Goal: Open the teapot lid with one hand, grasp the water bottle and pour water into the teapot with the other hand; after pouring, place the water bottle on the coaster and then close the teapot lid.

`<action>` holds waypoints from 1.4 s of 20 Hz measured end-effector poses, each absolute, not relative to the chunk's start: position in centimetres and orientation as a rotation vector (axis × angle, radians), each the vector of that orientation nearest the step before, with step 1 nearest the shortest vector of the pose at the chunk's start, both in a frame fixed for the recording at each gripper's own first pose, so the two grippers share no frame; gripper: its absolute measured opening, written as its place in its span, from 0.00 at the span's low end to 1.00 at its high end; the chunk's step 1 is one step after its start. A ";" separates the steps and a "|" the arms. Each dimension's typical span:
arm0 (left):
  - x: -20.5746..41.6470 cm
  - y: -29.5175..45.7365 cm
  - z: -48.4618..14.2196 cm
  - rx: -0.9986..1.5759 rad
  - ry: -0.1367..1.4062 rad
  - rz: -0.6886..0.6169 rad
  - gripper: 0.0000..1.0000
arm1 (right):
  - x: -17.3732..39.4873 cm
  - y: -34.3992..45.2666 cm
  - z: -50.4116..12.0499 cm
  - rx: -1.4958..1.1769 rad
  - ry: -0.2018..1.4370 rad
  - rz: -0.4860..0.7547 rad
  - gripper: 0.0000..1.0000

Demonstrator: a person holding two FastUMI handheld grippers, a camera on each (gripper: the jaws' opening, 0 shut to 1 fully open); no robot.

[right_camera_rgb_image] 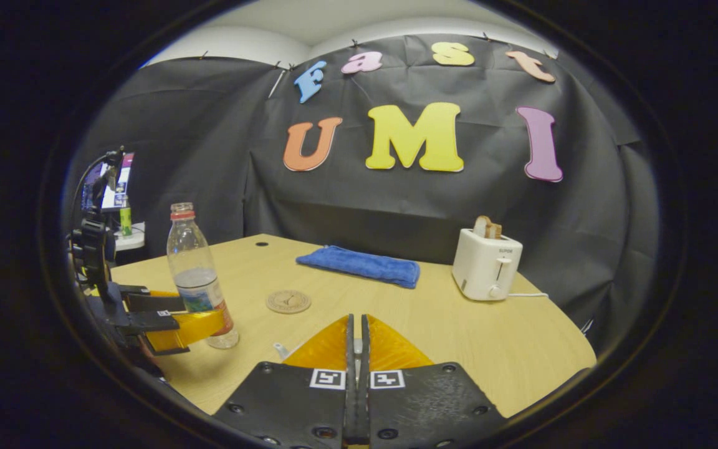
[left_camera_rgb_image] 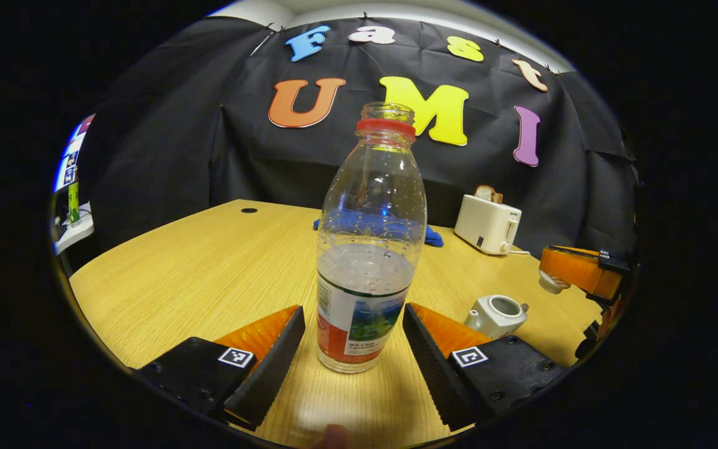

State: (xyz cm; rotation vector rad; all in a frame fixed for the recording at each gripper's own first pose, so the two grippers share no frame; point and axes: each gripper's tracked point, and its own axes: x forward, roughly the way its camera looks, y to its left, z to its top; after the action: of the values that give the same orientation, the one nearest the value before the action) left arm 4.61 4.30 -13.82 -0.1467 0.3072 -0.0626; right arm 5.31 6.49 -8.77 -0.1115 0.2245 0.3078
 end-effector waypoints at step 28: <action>4.7 7.9 -9.9 1.264 0.365 -0.037 0.74 | 2.7 -4.0 -10.5 -0.056 0.276 0.267 0.00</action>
State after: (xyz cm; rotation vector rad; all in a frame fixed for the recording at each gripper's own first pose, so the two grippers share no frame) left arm 4.74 7.90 -9.93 1.2642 0.3652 -0.0366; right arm 2.72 -4.03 -10.53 -0.0563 0.2764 0.2668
